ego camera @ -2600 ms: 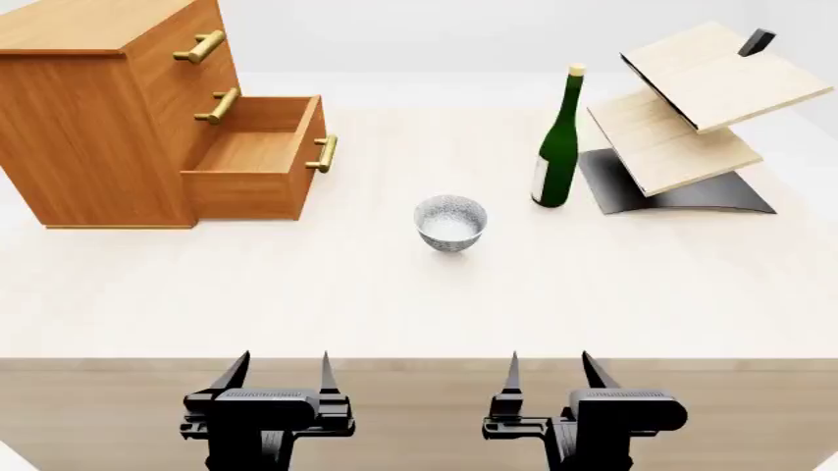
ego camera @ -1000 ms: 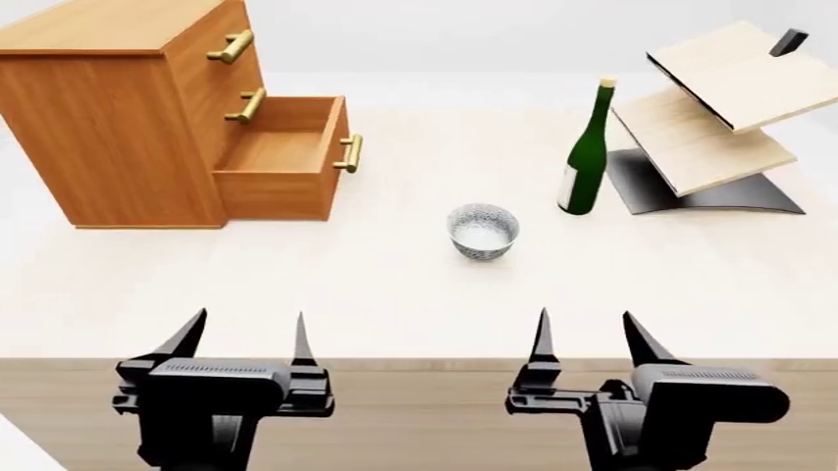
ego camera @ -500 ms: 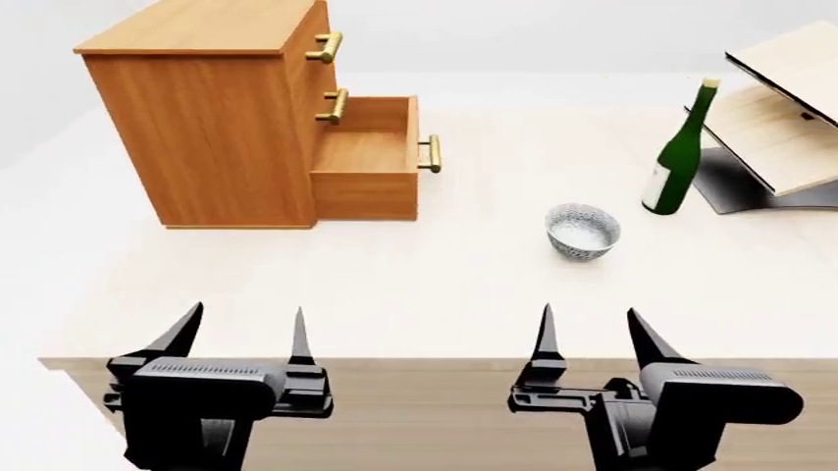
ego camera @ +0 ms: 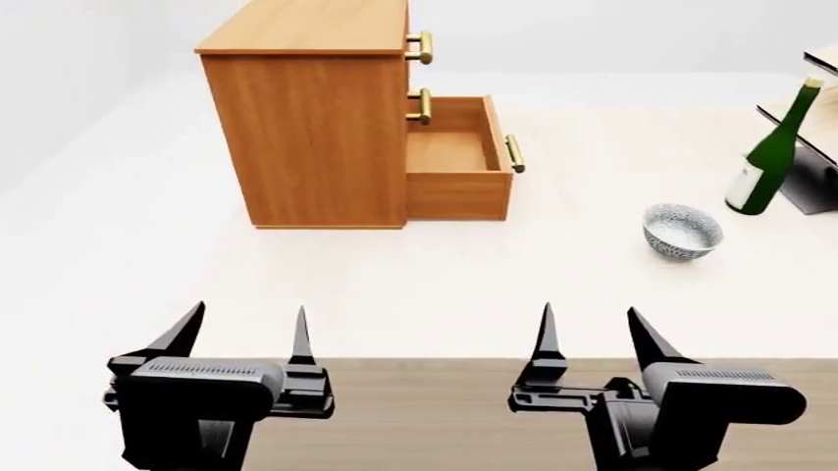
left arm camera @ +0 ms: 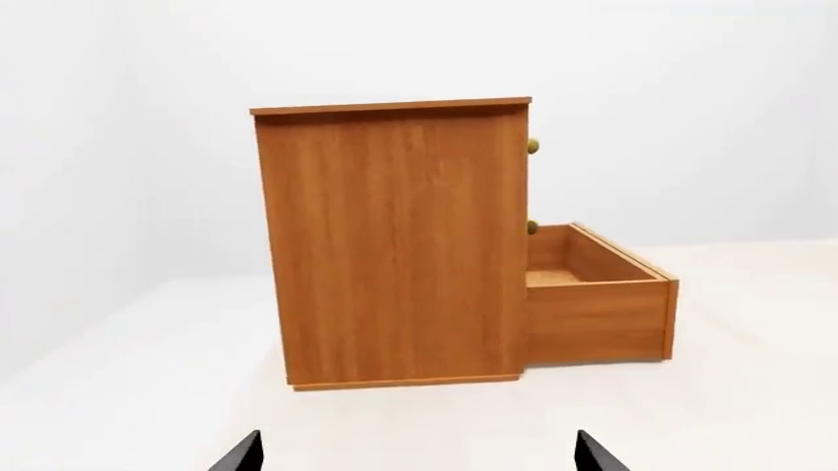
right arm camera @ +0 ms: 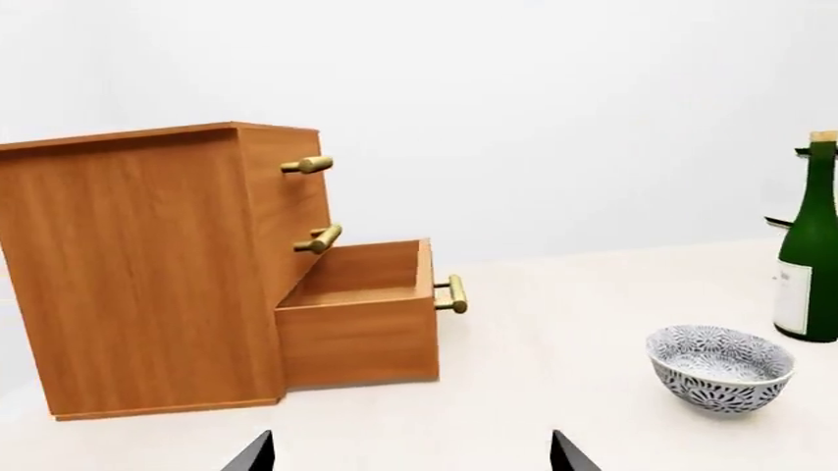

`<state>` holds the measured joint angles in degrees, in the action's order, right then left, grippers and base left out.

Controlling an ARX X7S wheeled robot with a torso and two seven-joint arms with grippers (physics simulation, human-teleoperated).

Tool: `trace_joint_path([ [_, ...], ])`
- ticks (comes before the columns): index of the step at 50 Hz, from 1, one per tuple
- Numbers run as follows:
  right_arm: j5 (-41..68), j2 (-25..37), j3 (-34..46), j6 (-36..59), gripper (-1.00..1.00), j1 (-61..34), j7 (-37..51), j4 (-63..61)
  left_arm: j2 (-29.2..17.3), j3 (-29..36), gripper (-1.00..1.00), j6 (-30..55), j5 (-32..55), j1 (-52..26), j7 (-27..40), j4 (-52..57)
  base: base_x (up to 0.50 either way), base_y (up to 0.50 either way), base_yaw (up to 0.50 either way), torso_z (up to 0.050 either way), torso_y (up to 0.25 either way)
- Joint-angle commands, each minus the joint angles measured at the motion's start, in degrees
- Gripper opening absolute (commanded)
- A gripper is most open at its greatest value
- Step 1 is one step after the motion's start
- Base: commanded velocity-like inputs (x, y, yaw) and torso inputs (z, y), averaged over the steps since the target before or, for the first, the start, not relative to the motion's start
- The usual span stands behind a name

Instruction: Put the bowl on top of the cabinet.

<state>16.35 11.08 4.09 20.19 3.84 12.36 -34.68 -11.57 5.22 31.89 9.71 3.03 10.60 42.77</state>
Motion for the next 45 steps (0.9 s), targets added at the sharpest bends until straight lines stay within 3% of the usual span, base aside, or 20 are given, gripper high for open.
trace_joint_path([
  [1, 1.1, 0.7, 0.3, -0.6, 1.0, 0.0, 0.7, 0.1, -0.3, 0.3, 1.0, 0.0, 0.5, 0.1, 0.4, 0.3, 0.0, 0.5, 0.0, 0.0, 0.0],
  [26, 3.6, 2.4, 2.2, -2.5, 1.0, 0.4, 0.1, -1.7, -1.0, 1.0, 1.0, -0.3, 1.2, 0.1, 1.1, 0.1, 0.46, 0.0, 0.0, 0.0, 0.0],
  [32, 3.3, 2.7, 2.3, -4.0, 1.0, 0.8, 0.2, -1.6, -1.1, 1.3, 1.0, -0.3, 1.2, 0.0, 1.4, 0.1, 0.0, 0.01, 0.0, 0.0, 0.0],
  [45, 2.1, 3.5, 3.8, -4.6, 1.0, 0.6, 0.9, -1.5, -1.5, 1.5, 1.0, -0.5, 1.6, 0.1, 1.7, 0.1, 0.0, 0.47, 0.0, 0.0, 0.0],
])
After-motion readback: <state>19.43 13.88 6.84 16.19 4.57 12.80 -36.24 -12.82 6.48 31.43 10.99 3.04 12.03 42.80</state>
